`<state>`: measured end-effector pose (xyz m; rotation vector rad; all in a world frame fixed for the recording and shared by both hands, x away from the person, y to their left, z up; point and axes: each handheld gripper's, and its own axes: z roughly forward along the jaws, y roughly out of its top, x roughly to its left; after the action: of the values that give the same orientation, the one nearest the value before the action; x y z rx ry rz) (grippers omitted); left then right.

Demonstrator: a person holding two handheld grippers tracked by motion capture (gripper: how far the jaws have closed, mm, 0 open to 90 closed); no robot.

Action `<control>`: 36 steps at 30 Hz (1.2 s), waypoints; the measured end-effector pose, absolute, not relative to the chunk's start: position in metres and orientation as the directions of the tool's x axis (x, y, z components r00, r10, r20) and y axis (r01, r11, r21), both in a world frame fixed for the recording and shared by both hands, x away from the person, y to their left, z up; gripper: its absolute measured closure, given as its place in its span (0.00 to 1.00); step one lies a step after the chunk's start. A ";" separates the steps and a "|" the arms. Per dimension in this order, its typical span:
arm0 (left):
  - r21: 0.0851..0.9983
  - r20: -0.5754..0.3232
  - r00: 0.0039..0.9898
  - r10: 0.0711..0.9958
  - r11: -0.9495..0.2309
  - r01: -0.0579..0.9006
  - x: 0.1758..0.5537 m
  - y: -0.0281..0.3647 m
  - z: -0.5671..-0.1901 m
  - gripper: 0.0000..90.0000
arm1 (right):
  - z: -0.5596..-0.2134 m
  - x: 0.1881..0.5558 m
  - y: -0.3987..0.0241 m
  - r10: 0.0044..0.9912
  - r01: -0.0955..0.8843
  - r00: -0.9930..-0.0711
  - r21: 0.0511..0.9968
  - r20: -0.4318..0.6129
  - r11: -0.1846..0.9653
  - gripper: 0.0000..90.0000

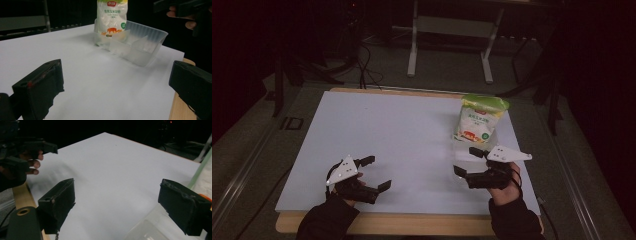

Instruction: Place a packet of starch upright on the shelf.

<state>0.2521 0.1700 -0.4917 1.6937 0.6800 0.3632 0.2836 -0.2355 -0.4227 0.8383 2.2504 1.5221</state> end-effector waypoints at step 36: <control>0.961 -0.101 0.778 0.620 -0.140 0.237 0.250 0.172 -0.496 0.00 | -0.464 0.234 -0.230 0.556 0.218 -0.832 0.921 0.003 0.322 0.15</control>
<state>0.2497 0.1719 -0.4960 1.7175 0.6771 0.3802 0.2345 -0.2303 -0.4640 0.6932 2.2782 1.5130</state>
